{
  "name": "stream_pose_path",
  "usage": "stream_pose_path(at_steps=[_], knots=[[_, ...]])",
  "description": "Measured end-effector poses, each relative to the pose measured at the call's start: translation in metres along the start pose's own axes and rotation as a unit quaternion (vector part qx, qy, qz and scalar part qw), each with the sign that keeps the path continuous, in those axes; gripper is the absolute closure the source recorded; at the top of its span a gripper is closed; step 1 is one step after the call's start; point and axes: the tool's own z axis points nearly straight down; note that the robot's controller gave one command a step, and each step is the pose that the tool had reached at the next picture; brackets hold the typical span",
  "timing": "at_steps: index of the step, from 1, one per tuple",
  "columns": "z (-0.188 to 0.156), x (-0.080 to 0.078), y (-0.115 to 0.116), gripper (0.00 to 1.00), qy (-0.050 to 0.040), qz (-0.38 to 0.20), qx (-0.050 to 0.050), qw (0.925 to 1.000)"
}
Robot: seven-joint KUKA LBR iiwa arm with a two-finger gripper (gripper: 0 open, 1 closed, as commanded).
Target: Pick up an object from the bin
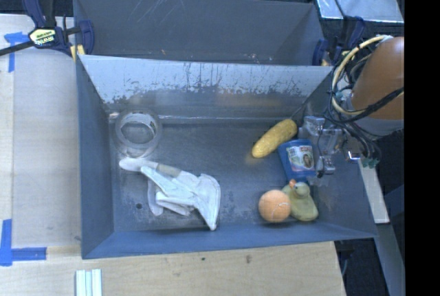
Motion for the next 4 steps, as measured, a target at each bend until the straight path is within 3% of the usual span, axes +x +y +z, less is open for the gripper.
stream_pose_path(at_steps=[1,3,4], knots=[[-0.004,-0.002,0.000,0.00,-0.0039,-0.001,0.001,1.0000],[0.048,0.005,0.059,0.00,-0.0052,-0.086,0.002,0.9963],[0.056,-0.023,0.061,1.00,-0.0125,-0.030,0.003,0.9995]])
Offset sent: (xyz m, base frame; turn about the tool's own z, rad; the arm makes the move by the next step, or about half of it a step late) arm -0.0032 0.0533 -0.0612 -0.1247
